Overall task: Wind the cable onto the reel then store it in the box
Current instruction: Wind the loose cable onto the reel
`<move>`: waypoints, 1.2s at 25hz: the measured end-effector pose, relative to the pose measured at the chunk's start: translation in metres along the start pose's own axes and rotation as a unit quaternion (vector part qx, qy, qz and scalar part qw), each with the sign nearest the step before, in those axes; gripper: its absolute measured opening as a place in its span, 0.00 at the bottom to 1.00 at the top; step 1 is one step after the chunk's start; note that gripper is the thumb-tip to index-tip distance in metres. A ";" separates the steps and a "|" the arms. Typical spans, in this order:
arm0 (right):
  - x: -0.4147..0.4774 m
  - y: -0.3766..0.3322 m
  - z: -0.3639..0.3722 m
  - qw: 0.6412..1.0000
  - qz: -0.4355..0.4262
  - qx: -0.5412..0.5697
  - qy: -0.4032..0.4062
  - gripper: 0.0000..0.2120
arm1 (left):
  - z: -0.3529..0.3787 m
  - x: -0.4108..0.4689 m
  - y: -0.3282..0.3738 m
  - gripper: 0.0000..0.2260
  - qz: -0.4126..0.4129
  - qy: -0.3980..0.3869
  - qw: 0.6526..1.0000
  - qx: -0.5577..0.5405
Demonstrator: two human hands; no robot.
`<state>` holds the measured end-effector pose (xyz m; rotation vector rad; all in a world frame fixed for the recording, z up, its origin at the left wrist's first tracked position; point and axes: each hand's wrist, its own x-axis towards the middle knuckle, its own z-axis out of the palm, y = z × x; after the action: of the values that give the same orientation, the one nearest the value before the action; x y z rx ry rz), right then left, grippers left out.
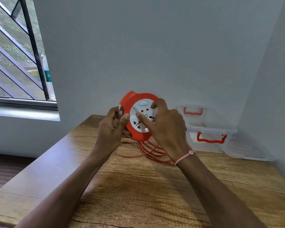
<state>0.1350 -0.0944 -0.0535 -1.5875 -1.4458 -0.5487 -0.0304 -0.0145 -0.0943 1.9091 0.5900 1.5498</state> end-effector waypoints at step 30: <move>-0.001 0.019 -0.007 0.924 -0.285 -0.252 -0.044 0.36 | -0.003 0.001 -0.002 0.16 0.006 0.038 0.999 0.004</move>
<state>0.1545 -0.0994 -0.0562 -1.5635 -1.9569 -1.2868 -0.0334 -0.0119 -0.0951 1.8695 0.6180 1.6355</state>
